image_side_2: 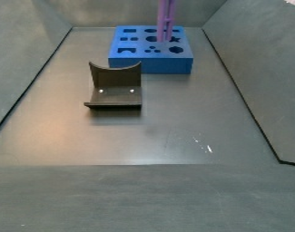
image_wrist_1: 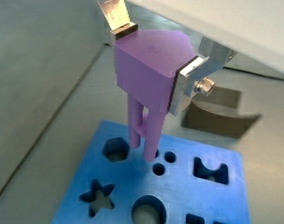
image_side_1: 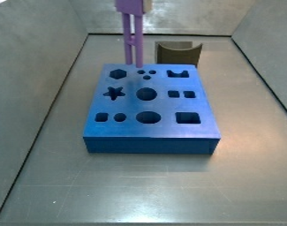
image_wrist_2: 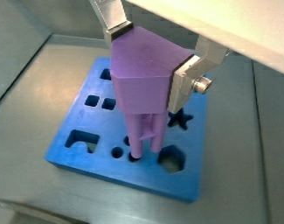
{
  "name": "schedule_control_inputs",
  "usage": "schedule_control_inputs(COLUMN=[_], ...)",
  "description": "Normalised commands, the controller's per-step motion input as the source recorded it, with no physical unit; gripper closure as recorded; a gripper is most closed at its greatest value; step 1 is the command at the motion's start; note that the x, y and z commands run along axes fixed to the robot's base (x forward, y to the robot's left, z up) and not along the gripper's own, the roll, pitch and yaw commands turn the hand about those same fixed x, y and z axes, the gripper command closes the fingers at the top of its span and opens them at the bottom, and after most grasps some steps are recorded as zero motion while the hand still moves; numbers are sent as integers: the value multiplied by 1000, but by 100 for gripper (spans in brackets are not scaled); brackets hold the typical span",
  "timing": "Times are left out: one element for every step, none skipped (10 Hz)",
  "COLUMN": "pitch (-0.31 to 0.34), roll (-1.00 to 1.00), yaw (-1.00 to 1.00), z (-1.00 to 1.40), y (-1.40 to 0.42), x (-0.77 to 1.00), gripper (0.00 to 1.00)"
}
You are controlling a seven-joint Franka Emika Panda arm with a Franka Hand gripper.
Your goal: Insert the 3 prong object.
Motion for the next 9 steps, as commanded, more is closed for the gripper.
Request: schedule_control_inputs(pitch=[0, 0, 0, 0, 0, 0, -10, 0, 20], roll=[63, 10, 20, 43, 6, 0, -30, -9, 6], yaw=[-851, -920, -986, -1000, -1000, -1000, -949, -651, -294], z=[-254, -257, -274, -254, -223, -223, -106, -91, -129], y=[143, 111, 34, 0, 0, 0, 46, 49, -9], x=[266, 194, 23, 0, 0, 0, 166, 406, 346], gripper=[100, 100, 100, 100, 100, 100, 100, 100, 100])
